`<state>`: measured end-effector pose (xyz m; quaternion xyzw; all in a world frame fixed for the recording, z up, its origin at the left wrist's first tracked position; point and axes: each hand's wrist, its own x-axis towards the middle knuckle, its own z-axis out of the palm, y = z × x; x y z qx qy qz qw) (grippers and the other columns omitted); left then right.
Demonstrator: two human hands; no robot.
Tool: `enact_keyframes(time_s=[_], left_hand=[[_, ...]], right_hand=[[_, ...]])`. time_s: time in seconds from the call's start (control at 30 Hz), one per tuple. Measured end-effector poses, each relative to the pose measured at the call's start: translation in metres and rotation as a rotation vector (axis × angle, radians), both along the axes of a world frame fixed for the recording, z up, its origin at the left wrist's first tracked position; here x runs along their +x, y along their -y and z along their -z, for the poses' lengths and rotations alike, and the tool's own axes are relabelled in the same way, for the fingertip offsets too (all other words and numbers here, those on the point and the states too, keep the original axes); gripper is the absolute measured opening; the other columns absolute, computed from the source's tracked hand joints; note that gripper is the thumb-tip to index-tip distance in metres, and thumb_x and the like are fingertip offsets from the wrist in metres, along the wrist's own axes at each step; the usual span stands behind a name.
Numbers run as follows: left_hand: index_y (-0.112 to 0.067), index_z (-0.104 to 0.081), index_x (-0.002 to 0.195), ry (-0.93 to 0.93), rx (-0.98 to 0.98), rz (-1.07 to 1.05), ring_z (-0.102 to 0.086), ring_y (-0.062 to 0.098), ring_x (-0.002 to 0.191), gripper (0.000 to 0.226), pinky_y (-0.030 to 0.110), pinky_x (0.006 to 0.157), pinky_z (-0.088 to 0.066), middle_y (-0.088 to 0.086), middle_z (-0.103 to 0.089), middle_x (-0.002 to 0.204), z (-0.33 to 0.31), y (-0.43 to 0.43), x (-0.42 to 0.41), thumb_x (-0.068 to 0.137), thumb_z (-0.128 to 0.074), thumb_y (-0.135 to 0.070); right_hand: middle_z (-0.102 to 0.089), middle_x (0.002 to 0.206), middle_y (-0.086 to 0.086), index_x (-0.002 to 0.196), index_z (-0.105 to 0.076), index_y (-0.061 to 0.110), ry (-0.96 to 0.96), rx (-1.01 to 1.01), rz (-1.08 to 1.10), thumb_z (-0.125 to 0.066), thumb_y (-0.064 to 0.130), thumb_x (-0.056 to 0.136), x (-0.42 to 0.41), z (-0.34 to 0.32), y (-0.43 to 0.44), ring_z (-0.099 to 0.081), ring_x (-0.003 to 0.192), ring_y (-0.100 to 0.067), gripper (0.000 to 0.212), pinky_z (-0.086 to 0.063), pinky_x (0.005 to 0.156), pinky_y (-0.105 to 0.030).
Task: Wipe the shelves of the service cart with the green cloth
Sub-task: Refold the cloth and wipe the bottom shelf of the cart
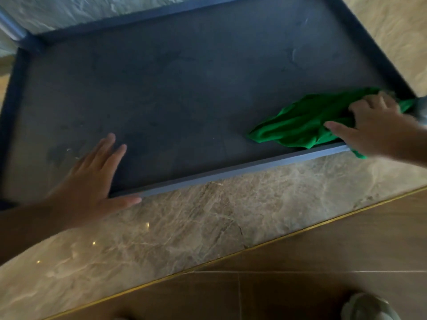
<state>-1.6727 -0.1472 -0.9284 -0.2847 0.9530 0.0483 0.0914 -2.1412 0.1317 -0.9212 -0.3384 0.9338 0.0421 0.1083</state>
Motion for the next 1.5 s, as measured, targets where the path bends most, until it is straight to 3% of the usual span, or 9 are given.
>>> enact_keyframes(time_s=[0.07,0.17,0.4,0.5,0.67,1.07,1.27,1.37,1.5], left_hand=[[-0.007,-0.021,0.156,-0.012,-0.001,-0.092,-0.011,0.035,0.152,0.120,0.057,0.119,-0.019,0.017,-0.010,0.165,0.012,-0.002,0.008,0.073,-0.028,-0.093],[-0.012,-0.012,0.159,-0.121,0.033,-0.253,0.002,0.025,0.153,0.111,0.049,0.123,-0.007,0.016,-0.003,0.166,0.015,-0.013,0.004,0.074,-0.029,-0.082],[-0.013,-0.010,0.158,-0.230,-0.010,-0.530,-0.001,0.031,0.153,0.110,0.050,0.122,-0.005,0.017,-0.002,0.166,0.005,0.003,0.003,0.076,-0.025,-0.085],[-0.019,-0.009,0.158,-0.110,-0.037,-0.677,-0.001,0.036,0.153,0.120,0.059,0.120,-0.008,0.018,-0.002,0.166,0.010,0.026,0.021,0.068,-0.016,-0.097],[-0.030,-0.010,0.157,-0.002,-0.044,-0.642,-0.005,0.041,0.150,0.121,0.065,0.116,-0.017,0.017,-0.005,0.164,0.024,0.035,0.026,0.061,-0.011,-0.103],[-0.027,-0.004,0.159,-0.038,-0.011,-0.681,0.002,0.035,0.153,0.123,0.062,0.119,-0.007,0.012,0.000,0.167,0.017,0.026,0.022,0.062,-0.009,-0.103],[-0.024,0.000,0.160,-0.064,0.009,-0.584,0.009,0.027,0.153,0.107,0.052,0.123,-0.002,0.009,0.007,0.167,0.008,0.017,0.022,0.076,-0.012,-0.090],[-0.023,0.006,0.159,0.015,-0.020,-0.455,0.014,0.024,0.153,0.101,0.046,0.123,0.002,0.007,0.013,0.167,0.003,0.022,0.037,0.081,-0.011,-0.085],[-0.013,0.000,0.159,-0.013,-0.152,-0.621,0.008,0.030,0.154,0.106,0.051,0.123,-0.004,0.013,0.007,0.167,-0.007,0.046,0.073,0.083,-0.015,-0.086]], right_hand=[[-0.015,0.164,-0.014,0.153,-0.025,0.009,0.075,-0.006,0.194,-0.038,0.093,0.074,0.015,-0.005,0.026,-0.003,0.152,-0.034,0.115,-0.014,0.116,-0.065],[0.002,0.167,-0.013,0.159,-0.010,0.011,0.102,-0.064,0.275,-0.040,0.096,0.069,0.021,-0.004,0.061,0.010,0.153,-0.033,0.127,-0.006,0.117,-0.066],[-0.015,0.164,-0.010,0.156,-0.017,0.010,0.067,-0.270,0.360,-0.059,0.083,0.071,0.003,0.003,0.083,-0.003,0.153,-0.026,0.120,-0.012,0.117,-0.065],[-0.020,0.162,-0.011,0.156,-0.016,0.012,0.067,-0.369,0.446,-0.056,0.087,0.066,0.004,-0.001,0.094,-0.010,0.152,-0.027,0.124,-0.012,0.118,-0.063],[-0.004,0.166,-0.017,0.158,-0.012,0.032,0.021,-0.151,0.215,-0.037,0.097,0.069,0.031,0.007,0.100,0.005,0.153,-0.034,0.113,-0.009,0.114,-0.070],[-0.007,0.165,-0.011,0.156,-0.015,0.032,0.064,-0.146,-0.436,-0.033,0.091,0.075,0.175,0.011,0.144,0.002,0.153,-0.029,0.102,-0.015,0.115,-0.067],[-0.012,0.166,-0.003,0.158,-0.010,0.036,0.132,-0.199,-0.839,-0.032,0.076,0.088,0.233,0.015,0.174,0.001,0.154,-0.020,0.084,-0.019,0.116,-0.059],[-0.017,0.164,-0.001,0.156,-0.019,0.035,0.130,-0.244,-0.780,-0.034,0.082,0.077,0.227,0.016,0.176,-0.002,0.154,-0.022,0.093,-0.017,0.117,-0.059],[-0.003,0.166,-0.012,0.153,-0.024,0.033,0.106,-0.248,-0.464,-0.041,0.097,0.066,0.212,0.012,0.182,0.005,0.153,-0.036,0.110,-0.007,0.118,-0.063]])
